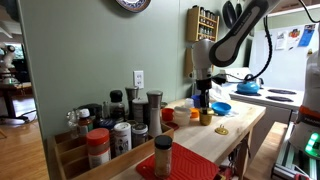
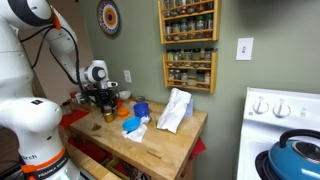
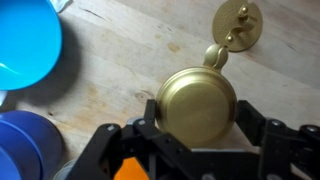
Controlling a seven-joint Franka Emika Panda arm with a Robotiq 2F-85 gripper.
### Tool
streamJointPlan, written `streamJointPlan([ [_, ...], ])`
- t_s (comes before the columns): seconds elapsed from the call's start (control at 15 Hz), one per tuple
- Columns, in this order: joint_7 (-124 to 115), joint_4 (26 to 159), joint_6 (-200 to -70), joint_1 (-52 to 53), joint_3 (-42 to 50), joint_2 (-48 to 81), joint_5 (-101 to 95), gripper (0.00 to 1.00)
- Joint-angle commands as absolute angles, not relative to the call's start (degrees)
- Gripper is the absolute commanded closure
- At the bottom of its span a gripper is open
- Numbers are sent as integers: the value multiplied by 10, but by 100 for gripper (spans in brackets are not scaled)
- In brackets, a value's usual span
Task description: Pick up the gold lid from the table and put it on the gold cup
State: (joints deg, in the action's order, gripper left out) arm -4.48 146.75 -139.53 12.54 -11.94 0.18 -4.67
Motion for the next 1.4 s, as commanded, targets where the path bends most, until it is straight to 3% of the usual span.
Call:
streamJointPlan([
  [0.0,-35,1466,-1384,127,-123,1,-31,45],
  [1.33,-42,1465,-1408,123,-119,16,-24,45],
])
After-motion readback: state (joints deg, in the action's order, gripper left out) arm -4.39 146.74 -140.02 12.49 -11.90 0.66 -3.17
